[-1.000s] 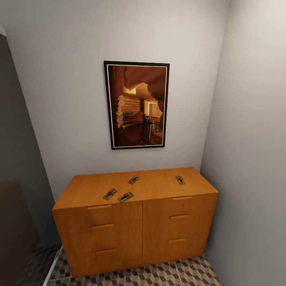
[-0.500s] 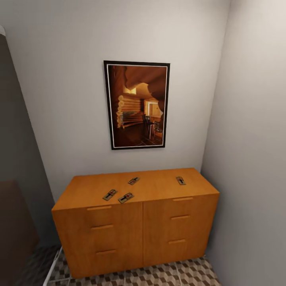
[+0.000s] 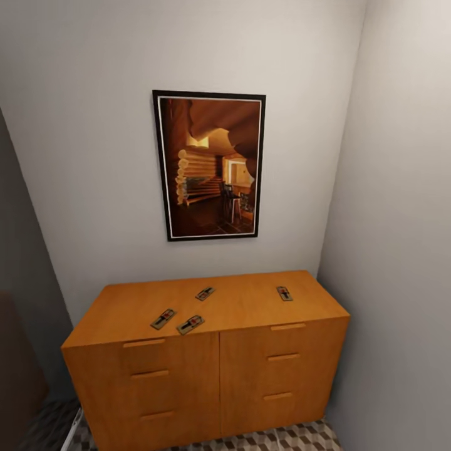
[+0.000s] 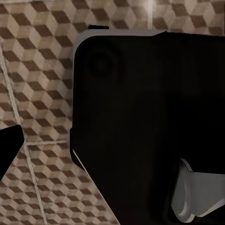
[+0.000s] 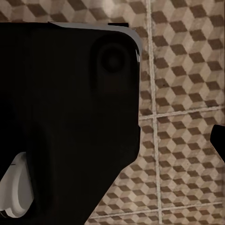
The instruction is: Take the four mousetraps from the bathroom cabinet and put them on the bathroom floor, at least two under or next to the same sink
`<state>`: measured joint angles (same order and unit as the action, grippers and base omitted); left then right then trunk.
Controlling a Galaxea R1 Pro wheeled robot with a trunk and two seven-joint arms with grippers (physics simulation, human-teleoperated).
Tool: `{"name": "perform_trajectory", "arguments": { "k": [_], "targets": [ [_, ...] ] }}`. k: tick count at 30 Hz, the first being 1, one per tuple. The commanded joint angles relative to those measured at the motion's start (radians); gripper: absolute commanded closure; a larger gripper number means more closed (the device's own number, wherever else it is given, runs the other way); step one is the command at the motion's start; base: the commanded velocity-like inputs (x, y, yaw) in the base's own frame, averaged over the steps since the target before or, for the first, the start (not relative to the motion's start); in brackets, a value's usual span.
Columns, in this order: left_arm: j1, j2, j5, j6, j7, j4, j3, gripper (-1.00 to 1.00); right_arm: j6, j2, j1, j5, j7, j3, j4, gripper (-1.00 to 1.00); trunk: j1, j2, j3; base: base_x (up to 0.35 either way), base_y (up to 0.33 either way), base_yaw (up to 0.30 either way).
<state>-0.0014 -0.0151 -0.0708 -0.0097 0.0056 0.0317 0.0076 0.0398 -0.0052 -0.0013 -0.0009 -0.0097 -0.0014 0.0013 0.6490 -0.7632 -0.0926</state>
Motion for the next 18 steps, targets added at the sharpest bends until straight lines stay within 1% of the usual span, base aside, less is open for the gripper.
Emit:
{"name": "perform_trajectory", "arguments": {
  "k": [1,7,18],
  "targets": [
    [0.000,0.000,-0.007,-0.001,0.001,0.001,0.000,-1.00,0.004,0.000,0.000,0.000,-0.001,0.000,0.000,-1.00,0.000,-0.001,-0.001,0.095,-0.046,0.000],
    [0.000,0.000,-0.007,-0.001,0.001,0.001,0.000,-1.00,0.004,-0.001,0.000,-0.001,-0.001,0.000,0.000,-1.00,0.000,-0.001,-0.001,0.051,-0.025,0.000],
    [0.000,0.000,-0.007,-0.001,0.001,0.001,0.000,-1.00,0.003,-0.001,0.000,0.000,-0.001,0.000,0.000,-1.00,0.000,-0.001,-0.001,0.011,-0.005,0.000]
  ]
}}
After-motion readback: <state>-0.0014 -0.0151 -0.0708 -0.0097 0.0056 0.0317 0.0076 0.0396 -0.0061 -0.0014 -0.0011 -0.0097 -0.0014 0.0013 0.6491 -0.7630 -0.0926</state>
